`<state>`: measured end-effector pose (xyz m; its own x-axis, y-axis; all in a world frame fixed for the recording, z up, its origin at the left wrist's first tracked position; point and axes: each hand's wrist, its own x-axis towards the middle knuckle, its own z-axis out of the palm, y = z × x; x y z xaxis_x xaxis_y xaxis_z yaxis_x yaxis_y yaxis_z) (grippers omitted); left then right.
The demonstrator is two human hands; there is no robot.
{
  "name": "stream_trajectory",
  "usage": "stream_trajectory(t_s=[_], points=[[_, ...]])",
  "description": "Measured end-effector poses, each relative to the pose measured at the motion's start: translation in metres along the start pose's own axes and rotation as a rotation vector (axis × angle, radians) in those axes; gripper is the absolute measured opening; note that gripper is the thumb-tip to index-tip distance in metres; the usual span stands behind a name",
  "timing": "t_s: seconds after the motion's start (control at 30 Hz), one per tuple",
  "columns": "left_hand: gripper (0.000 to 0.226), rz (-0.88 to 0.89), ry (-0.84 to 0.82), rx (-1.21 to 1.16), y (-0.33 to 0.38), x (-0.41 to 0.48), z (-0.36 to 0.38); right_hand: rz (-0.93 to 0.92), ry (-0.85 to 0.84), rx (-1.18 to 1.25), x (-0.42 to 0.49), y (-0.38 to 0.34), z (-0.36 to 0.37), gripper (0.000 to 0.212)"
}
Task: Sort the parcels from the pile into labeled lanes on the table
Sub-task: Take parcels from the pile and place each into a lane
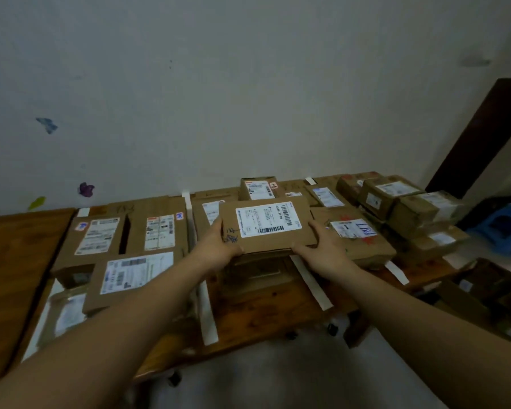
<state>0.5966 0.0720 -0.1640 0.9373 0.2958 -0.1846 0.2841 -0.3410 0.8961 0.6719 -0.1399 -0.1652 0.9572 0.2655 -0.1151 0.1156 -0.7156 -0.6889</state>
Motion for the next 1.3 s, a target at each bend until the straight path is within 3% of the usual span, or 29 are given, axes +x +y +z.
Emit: stream_trajectory(t_s=[0.37, 0.63, 0.93, 1.07, 1.3], points=[[0.09, 0.08, -0.064, 0.16, 0.044, 0.015, 0.1, 0.076, 0.043, -0.011, 0.01, 0.084, -0.07, 0.078], [0.071, 0.109, -0.028, 0.236, 0.079, 0.072, 0.17, 0.052, 0.009, -0.017, 0.08, 0.141, -0.119, 0.076], [0.072, -0.132, 0.003, 0.298, 0.073, 0.139, 0.272, 0.013, -0.193, -0.091, 0.182, 0.23, -0.145, 0.072], [0.076, -0.133, 0.017, 0.322, 0.068, 0.137, 0.288, 0.007, -0.297, -0.136, 0.192, 0.253, -0.143, 0.067], [0.07, -0.167, 0.099, 0.399, 0.082, 0.139, 0.264, -0.209, -0.259, -0.268, 0.205, 0.217, -0.148, 0.069]])
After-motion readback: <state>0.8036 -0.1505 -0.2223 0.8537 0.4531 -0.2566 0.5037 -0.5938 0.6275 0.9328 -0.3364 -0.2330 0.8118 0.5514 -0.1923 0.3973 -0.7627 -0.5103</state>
